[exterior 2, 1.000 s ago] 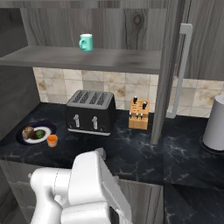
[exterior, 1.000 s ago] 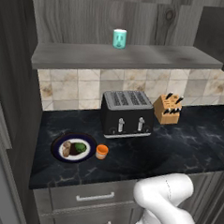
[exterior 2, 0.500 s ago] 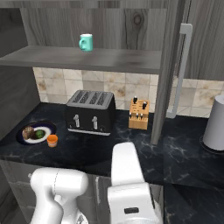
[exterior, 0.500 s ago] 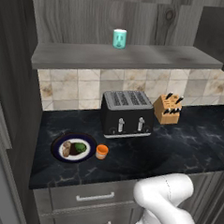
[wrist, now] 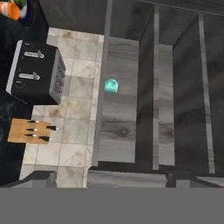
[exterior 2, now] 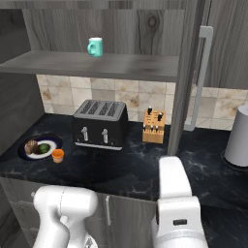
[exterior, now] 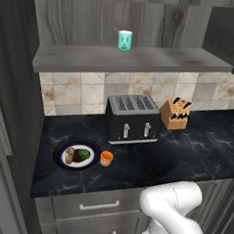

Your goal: Pick the avocado and bread from the counter and place them on the plate. Then pick the jam from the cabinet and place it next to the plate. Lastly close the cabinet door.

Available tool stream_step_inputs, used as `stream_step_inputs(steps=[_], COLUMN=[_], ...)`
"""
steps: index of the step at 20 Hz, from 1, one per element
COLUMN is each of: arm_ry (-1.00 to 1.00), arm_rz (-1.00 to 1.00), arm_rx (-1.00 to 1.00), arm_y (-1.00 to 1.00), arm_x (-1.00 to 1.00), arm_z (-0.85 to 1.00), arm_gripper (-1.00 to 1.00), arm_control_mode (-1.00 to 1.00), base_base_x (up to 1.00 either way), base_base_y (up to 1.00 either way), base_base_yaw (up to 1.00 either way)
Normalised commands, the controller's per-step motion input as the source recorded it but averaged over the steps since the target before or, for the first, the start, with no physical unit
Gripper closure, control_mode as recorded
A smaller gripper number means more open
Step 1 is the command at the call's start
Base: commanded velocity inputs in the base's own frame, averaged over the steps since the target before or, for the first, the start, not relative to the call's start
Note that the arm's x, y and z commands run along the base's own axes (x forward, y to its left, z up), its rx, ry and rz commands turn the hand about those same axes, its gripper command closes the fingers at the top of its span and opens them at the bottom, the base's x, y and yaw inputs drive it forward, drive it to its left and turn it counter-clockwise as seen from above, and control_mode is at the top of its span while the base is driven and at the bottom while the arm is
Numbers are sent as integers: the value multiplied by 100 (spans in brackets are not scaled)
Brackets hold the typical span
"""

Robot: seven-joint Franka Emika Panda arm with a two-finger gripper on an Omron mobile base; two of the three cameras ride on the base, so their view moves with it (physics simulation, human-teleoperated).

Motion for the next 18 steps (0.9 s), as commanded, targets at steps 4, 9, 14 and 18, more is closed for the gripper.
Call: stream_step_inputs(steps=[4,9,14,18], arm_ry=[-6,-10,-13,-12], arm_rz=[0,0,0,0], arm_rx=[8,5,1,0], arm_y=[-26,-22,-20,-7], arm_x=[32,31,28,33], arm_z=[-24,-27,-21,-10], arm_gripper=[-100,-100,-100,-100], arm_control_mode=[-100,-100,-100,-100], base_base_x=[0,0,0,0], base_base_y=[0,0,0,0], base_base_yaw=[0,0,0,0])
